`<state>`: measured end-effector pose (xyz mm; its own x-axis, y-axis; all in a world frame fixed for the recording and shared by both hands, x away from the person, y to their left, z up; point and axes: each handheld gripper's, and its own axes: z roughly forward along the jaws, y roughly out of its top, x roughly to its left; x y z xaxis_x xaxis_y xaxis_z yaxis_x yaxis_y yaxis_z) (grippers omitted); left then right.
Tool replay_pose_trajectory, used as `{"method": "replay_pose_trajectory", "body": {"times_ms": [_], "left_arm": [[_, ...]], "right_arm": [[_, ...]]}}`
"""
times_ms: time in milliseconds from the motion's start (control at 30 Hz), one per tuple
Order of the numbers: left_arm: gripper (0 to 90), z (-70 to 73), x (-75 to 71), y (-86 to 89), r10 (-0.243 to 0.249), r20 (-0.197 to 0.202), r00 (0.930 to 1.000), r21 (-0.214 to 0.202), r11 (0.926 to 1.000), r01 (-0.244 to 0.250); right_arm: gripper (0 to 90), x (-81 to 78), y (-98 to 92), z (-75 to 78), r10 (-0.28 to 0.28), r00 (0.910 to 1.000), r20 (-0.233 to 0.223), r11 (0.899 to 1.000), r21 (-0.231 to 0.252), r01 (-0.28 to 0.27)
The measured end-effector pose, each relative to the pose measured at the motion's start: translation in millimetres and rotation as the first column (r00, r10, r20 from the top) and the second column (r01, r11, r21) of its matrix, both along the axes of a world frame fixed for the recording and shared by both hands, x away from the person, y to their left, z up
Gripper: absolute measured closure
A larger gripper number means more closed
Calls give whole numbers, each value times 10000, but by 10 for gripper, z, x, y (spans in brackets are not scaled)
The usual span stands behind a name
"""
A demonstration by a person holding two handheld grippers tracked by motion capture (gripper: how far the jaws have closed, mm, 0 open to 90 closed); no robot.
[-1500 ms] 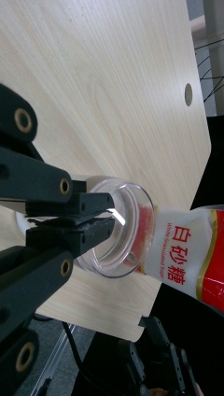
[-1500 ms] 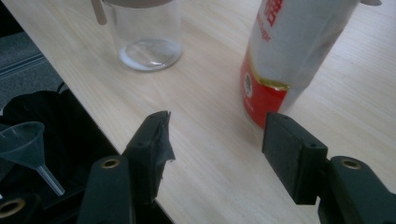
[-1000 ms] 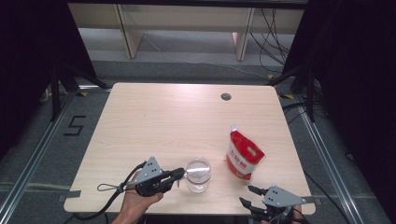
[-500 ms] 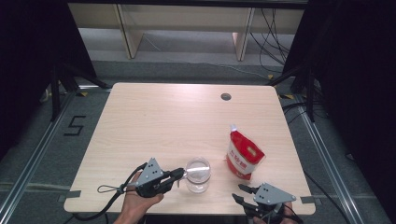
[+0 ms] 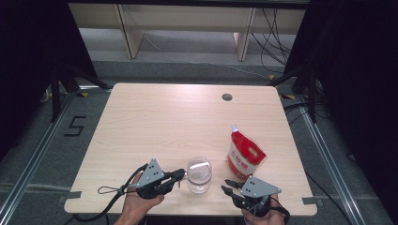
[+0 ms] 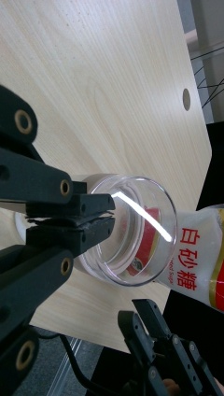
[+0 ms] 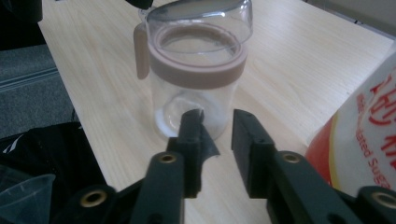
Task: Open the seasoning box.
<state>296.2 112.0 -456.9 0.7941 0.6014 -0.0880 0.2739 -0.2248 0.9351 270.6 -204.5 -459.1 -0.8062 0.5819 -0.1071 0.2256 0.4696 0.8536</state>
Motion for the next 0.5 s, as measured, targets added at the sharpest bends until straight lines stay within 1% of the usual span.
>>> {"method": "replay_pose_trajectory", "body": {"times_ms": [67, 100, 133, 167, 200, 233, 267, 300, 400, 433, 467, 500], "left_arm": [[863, -3, -1, -1, 28, 40, 10000, -12, 10000, -28], [864, -6, -8, -5, 94, -102, 9999, -88, 9999, -94], [864, -8, -11, -7, 99, -104, 9999, -111, 9999, -100], [864, -8, -12, -7, 100, -100, 9999, -114, 9999, -101], [865, -8, -9, -6, 78, -102, 9999, -109, 9999, -80], [864, 2, 0, 10, -41, 23, 10000, 106, 9999, 41], [867, 1, -1, 9, 9, -22, 10000, 77, 10000, -8], [867, -3, -7, 4, 54, -102, 9999, 3, 10000, -54], [868, -6, -11, 4, 94, -71, 9999, -7, 10000, -94], [868, -6, -13, 6, 87, -79, 9999, 7, 10000, -87], [868, -6, -15, 8, 78, -79, 9999, 15, 10000, -78], [868, -3, -23, 12, 115, -80, 9999, 112, 9999, -115]], "right_arm": [[802, 33, 22, -11, 102, 9999, -63, 9998, 143, -101], [811, 44, 31, -17, 42, 9999, -161, 9998, 217, -38], [821, 66, 46, -26, 187, 9997, -158, 9993, 312, -182], [834, 76, 55, -24, 84, 9999, -91, 9995, 299, -81], [837, 88, 70, -22, 94, 9999, -60, 9994, 325, -92], [841, 93, 86, -18, 74, 9999, -128, 9993, 365, -69], [843, 112, 103, -20, 129, 9999, -1, 9989, 449, -129], [850, 125, 109, -12, 88, 10000, 36, 9992, 400, -89], [861, 160, 153, -5, 209, 9998, 56, 9990, 384, -211], [863, 159, 169, -8, 23, 10000, 7, 9986, 522, -23], [863, 187, 169, 1, 196, 9995, 262, 9990, 392, -207], [865, 192, 178, 3, 133, 9998, 136, 9989, 440, -139]]}}
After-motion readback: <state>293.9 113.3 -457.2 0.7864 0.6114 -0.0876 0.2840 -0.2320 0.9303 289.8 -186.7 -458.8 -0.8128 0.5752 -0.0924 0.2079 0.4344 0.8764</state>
